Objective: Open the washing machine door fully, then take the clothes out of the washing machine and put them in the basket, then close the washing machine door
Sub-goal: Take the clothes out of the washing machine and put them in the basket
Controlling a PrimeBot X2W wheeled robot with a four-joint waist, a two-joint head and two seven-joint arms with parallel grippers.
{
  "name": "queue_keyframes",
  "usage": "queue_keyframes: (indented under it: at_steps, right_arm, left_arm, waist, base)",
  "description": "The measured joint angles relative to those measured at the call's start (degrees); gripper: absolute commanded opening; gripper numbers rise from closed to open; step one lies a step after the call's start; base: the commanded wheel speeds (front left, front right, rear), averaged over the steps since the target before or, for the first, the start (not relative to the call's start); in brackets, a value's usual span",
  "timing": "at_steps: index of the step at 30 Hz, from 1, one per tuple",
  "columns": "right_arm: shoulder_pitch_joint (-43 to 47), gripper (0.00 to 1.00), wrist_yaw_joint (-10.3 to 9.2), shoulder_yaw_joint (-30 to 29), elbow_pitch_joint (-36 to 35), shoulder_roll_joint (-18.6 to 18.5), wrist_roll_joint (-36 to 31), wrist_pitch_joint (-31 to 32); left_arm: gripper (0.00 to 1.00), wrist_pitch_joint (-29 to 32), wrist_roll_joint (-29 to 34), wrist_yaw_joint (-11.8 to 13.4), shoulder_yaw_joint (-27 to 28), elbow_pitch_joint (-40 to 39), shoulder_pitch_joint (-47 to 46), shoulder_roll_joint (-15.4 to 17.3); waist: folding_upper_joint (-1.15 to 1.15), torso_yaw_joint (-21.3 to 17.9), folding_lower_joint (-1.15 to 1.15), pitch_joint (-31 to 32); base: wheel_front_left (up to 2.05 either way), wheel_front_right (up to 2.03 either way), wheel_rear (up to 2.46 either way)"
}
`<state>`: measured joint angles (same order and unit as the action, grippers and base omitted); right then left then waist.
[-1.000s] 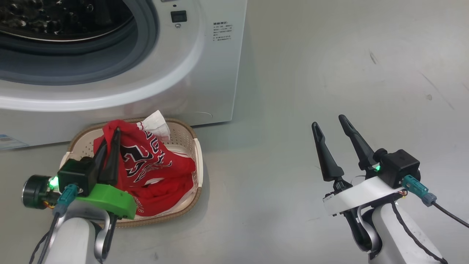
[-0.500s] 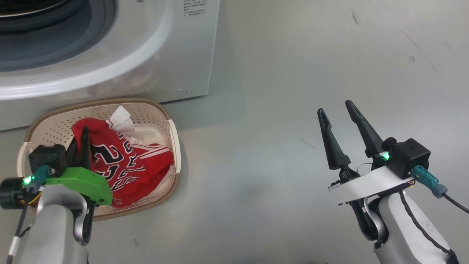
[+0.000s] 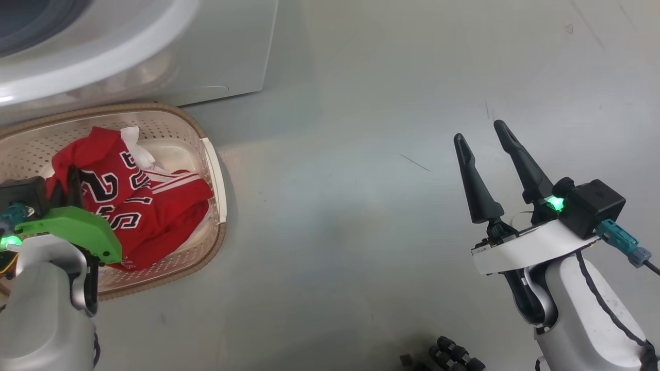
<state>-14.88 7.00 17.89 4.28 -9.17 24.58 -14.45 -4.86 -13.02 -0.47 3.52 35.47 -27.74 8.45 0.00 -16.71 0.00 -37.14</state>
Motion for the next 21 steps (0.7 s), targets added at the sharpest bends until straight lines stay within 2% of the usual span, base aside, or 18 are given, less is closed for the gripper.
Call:
queue_keyframes:
  at_steps: [4, 11, 12, 13, 14, 21]
  right_arm:
    - [-0.5, 1.00, 0.00, -0.7, -0.2, -0.1, 0.0, 0.0]
    - [-1.2, 1.00, 0.00, -1.1, -0.2, -0.2, -0.2, 0.0]
    - [-1.2, 1.00, 0.00, -1.1, -0.2, -0.2, -0.3, 0.0]
    - [-1.3, 1.00, 0.00, -1.1, -0.2, -0.2, -0.4, 0.0]
    - [-1.3, 1.00, 0.00, -1.1, -0.2, -0.2, -0.5, 0.0]
    - [-1.4, 1.00, 0.00, -1.8, 0.1, -0.2, -1.1, 0.0]
  left_arm:
    - [0.00, 0.0, -2.1, 1.2, 1.8, 3.9, -1.6, -0.6]
    - [0.00, 0.0, -3.6, 1.8, 3.5, 9.1, -3.0, -1.4]
    - [0.16, 0.0, -3.8, 1.8, 3.7, 9.9, -3.1, -1.6]
    - [0.66, 0.0, -4.4, 1.8, 3.9, 10.5, -3.2, -1.8]
    - [1.00, -0.2, -4.9, 1.8, 3.9, 11.0, -3.5, -2.0]
    - [1.00, -2.3, -5.1, 0.6, 2.9, 14.5, -5.3, -2.6]
  waist:
    - [0.00, -0.2, 0.00, -1.7]
    - [0.00, 0.1, 0.00, -2.9]
    - [0.00, 0.2, 0.00, -2.9]
    - [0.00, 0.3, 0.00, -2.9]
    - [0.00, 0.4, 0.00, -2.9]
    - [0.00, 1.4, 0.00, -1.9]
  base:
    - [0.00, 0.00, 0.00]
    - [0.00, 0.00, 0.00]
    - [0.00, 0.00, 0.00]
    - [0.00, 0.00, 0.00]
    - [0.00, 0.00, 0.00]
    - [0.00, 0.00, 0.00]
